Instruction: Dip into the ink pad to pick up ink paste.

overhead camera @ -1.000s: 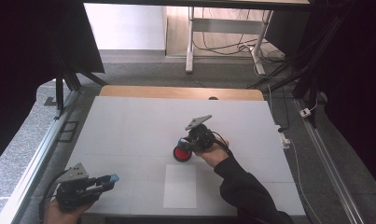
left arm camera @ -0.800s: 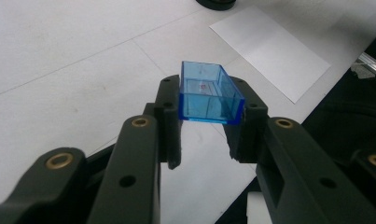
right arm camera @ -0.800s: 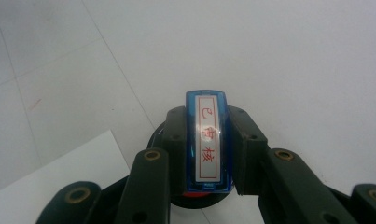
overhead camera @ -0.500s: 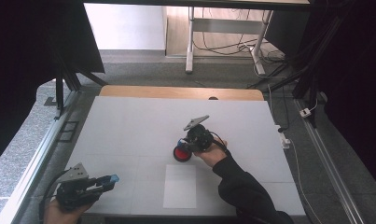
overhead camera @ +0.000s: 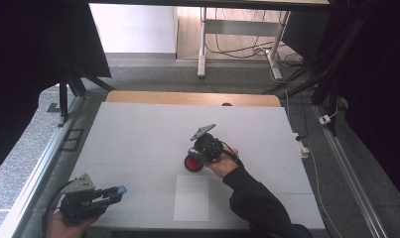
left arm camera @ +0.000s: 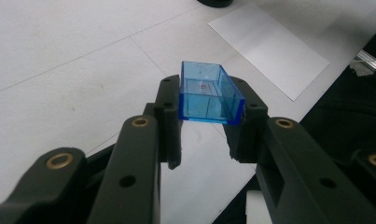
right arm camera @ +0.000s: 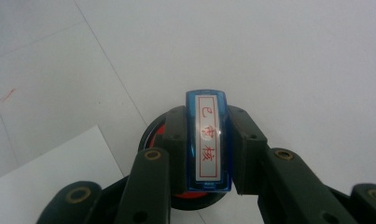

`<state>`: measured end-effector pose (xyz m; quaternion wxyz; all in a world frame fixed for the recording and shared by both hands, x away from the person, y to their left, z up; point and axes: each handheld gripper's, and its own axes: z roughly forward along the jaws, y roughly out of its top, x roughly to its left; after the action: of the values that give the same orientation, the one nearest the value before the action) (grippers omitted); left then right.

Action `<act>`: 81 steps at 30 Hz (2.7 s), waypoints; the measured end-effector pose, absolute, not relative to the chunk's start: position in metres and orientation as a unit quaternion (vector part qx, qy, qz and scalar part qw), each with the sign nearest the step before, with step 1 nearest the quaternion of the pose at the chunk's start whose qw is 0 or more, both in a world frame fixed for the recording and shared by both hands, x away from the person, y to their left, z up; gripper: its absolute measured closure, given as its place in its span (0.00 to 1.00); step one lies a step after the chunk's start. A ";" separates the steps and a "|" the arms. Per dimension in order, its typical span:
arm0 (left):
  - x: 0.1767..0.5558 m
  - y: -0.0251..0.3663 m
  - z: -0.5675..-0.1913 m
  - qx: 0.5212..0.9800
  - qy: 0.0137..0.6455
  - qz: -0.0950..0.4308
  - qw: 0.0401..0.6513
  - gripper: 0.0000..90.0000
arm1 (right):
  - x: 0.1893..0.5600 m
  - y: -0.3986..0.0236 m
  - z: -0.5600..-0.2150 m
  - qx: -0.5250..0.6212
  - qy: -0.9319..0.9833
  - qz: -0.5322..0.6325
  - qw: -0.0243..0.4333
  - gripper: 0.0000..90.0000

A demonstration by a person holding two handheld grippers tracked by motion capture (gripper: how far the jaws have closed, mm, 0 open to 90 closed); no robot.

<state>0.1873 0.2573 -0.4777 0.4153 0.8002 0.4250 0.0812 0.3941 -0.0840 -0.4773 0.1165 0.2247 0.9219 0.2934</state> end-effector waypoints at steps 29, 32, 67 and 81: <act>0.188 0.259 -0.478 0.799 0.425 0.074 0.419 0.76 | 0.398 -0.091 -0.479 0.241 0.913 0.315 0.101 0.78; 0.188 0.259 -0.478 0.798 0.426 0.074 0.420 0.76 | 0.398 -0.092 -0.477 0.241 0.910 0.323 0.104 0.78; 0.187 0.259 -0.478 0.798 0.425 0.073 0.421 0.76 | 0.384 -0.079 -0.478 0.215 0.925 0.295 0.105 0.78; 0.188 0.262 -0.478 0.797 0.420 0.062 0.430 0.76 | 0.398 -0.095 -0.483 0.256 0.904 0.339 0.041 0.78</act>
<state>0.1875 0.2619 -0.4783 0.4301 0.7965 0.4204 0.0616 0.3980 -0.0948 -0.4829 0.0411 0.2561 0.9045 0.3386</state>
